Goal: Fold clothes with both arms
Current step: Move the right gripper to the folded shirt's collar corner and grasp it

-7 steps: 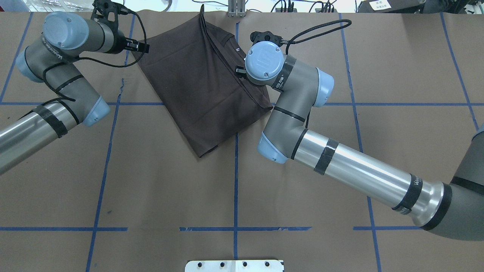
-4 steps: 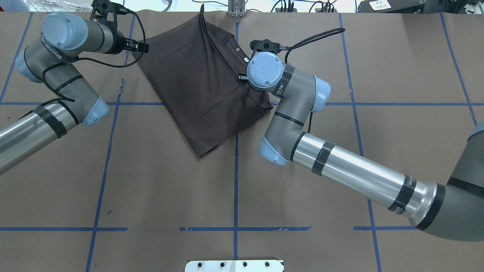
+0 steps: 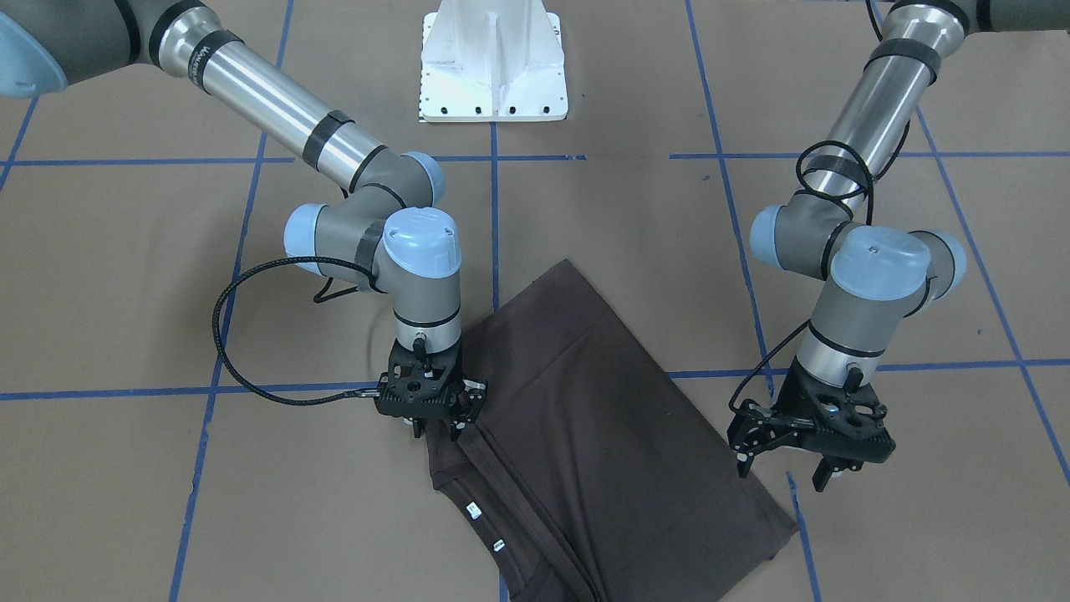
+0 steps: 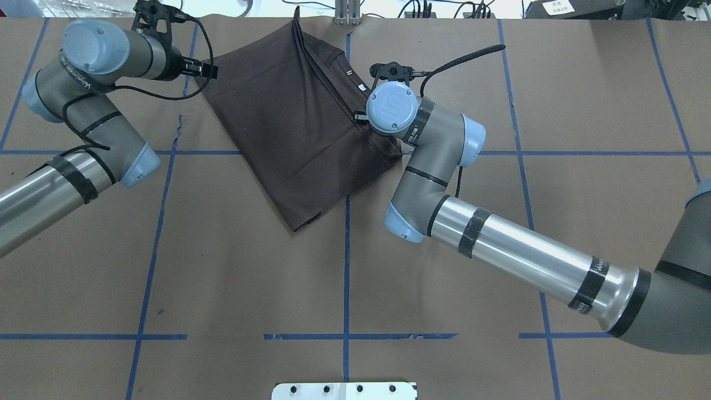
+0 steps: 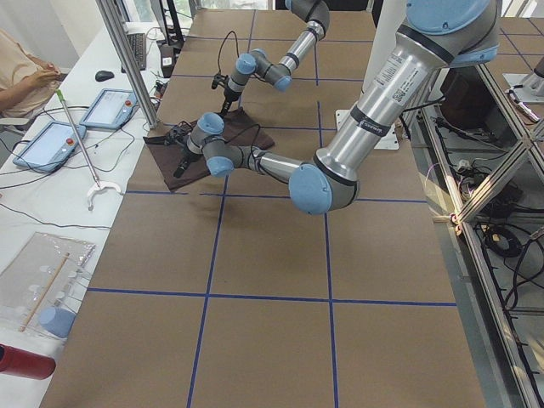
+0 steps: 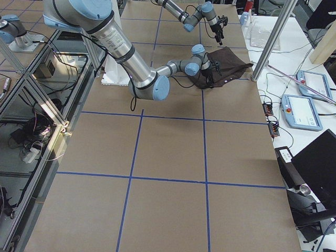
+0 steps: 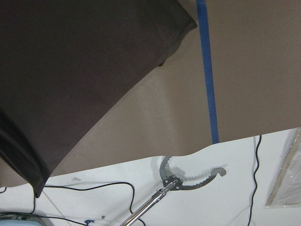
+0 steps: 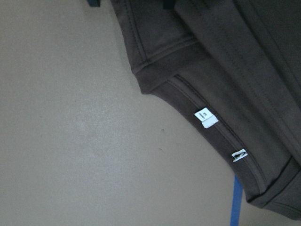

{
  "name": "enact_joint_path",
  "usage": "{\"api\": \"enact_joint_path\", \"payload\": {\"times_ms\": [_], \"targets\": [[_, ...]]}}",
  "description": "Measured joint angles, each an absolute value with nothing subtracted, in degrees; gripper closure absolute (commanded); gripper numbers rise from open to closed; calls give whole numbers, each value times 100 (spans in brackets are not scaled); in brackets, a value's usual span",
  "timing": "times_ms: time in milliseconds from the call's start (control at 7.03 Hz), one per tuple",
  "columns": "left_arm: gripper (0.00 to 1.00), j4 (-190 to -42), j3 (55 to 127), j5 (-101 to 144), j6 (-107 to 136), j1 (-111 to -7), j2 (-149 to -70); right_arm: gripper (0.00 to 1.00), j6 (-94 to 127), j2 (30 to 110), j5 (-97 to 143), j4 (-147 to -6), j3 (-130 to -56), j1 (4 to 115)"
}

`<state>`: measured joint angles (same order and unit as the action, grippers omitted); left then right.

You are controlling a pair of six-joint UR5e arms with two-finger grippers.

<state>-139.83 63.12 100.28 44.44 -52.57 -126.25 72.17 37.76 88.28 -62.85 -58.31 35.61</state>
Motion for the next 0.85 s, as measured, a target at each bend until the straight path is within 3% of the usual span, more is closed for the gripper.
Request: {"api": "enact_joint_path", "payload": {"times_ms": [569,853], "targets": [[0,-13983,6310,10026,4447,-5256,-12600,100,7217,3744,8804,-6309,-5942,3580],[0,-13985,6312,10021,4447,-5252,-12601,100,7287,3963,8816,-6528,-6511,3525]]}}
